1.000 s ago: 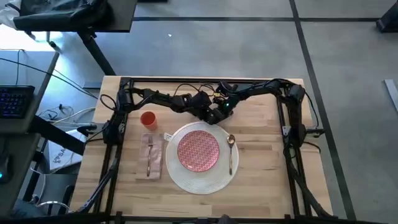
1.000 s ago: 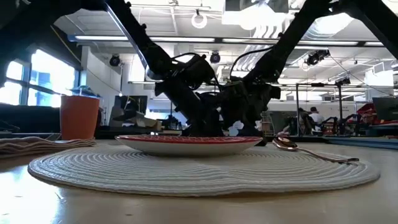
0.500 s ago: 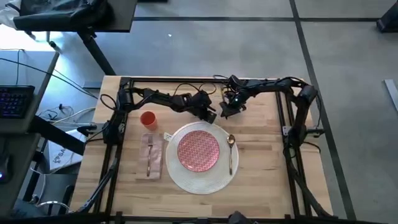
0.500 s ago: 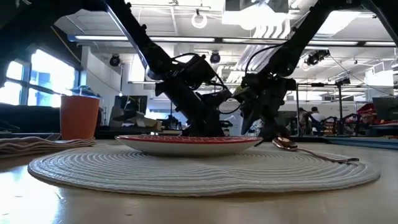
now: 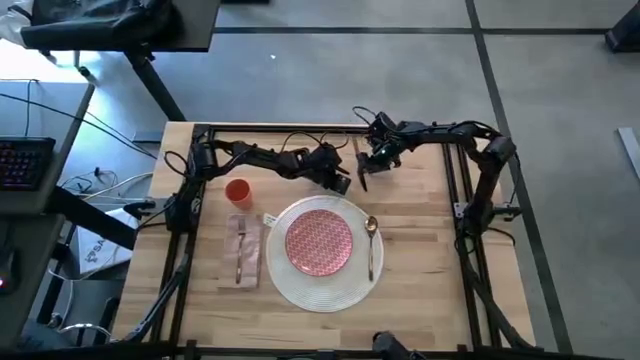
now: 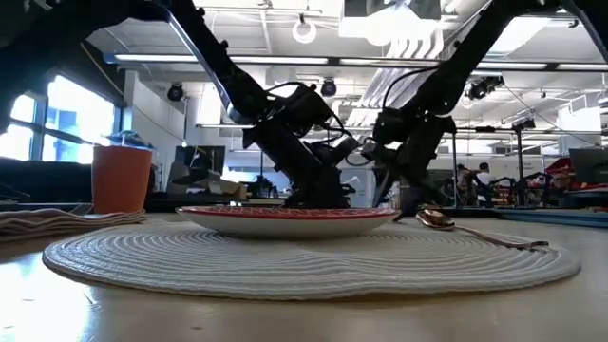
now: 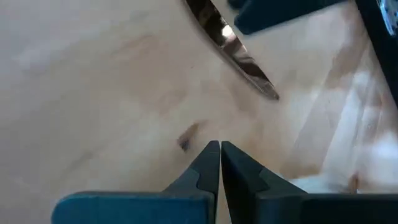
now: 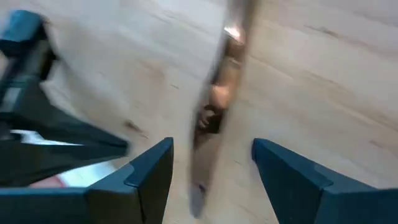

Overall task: Set table place
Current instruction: Put the table knife beside the gold fork

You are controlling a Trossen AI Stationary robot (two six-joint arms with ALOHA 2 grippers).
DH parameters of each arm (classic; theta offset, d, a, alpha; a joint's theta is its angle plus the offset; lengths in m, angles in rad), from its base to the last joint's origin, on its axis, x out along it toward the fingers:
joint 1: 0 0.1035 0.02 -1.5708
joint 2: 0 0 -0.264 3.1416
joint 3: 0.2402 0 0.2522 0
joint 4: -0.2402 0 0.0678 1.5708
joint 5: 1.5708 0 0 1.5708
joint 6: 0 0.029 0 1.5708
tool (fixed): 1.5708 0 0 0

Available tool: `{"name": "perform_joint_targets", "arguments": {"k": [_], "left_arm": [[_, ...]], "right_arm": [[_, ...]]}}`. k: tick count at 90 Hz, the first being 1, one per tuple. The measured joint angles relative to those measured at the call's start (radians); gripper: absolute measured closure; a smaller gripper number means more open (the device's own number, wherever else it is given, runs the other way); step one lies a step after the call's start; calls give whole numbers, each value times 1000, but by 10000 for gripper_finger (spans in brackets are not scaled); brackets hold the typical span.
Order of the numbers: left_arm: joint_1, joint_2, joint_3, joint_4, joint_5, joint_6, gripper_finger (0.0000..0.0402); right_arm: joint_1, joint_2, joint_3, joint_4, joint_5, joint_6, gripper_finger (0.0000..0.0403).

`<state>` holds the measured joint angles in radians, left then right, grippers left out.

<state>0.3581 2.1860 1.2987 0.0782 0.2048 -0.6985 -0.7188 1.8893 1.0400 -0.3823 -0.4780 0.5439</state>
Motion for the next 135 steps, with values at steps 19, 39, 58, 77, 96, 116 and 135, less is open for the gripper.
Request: {"name": "perform_joint_targets", "arguments": {"k": [19, 39, 58, 77, 96, 116, 135], "left_arm": [[-2, 1, 0, -7, -56, -4, 402], [-9, 9, 0, 0, -72, 0, 402], [-9, 13, 1, 9, -71, 1, 402], [-17, 13, 1, 11, -42, 2, 402], [-12, -29, -4, -8, -13, -19, 402], [19, -27, -2, -34, -16, -34, 401], [24, -23, 0, -28, -42, -25, 402]], "right_arm": [[21, 22, 0, 45, -45, -25, 194], [24, 26, -1, 51, -98, -51, 194], [57, 29, -4, 31, -181, -111, 194], [78, 15, -5, -12, -189, -142, 194], [60, -31, -5, -70, -167, -141, 194], [59, -42, -5, -63, -70, -90, 194], [51, -42, -48, 24, -42, -41, 194]]}}
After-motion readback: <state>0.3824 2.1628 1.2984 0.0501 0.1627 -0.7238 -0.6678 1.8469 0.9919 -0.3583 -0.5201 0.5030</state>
